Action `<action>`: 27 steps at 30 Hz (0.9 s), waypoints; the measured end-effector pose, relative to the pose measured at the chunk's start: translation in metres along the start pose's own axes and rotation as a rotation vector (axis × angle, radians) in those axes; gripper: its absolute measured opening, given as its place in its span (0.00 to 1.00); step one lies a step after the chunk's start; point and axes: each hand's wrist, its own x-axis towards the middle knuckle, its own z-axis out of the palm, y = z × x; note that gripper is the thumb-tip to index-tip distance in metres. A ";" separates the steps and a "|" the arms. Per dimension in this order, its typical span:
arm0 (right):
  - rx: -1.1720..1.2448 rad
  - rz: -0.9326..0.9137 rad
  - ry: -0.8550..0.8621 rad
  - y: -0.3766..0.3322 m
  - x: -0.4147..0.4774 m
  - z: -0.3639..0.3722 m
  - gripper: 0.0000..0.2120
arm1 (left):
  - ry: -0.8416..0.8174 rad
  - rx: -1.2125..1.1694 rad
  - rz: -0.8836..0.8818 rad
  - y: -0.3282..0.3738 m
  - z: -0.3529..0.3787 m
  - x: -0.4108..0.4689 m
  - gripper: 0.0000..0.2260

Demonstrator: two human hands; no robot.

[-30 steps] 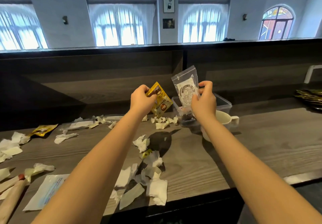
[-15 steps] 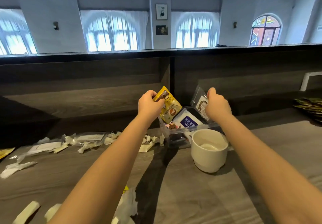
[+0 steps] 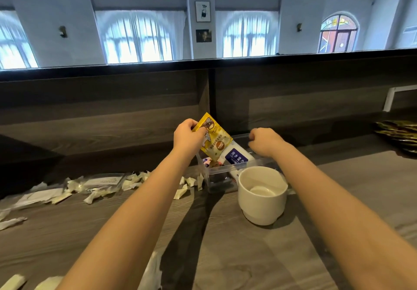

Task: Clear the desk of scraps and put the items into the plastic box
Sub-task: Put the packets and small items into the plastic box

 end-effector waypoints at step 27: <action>-0.037 0.141 0.037 0.006 -0.011 0.008 0.15 | -0.361 0.560 0.003 -0.031 0.008 -0.020 0.23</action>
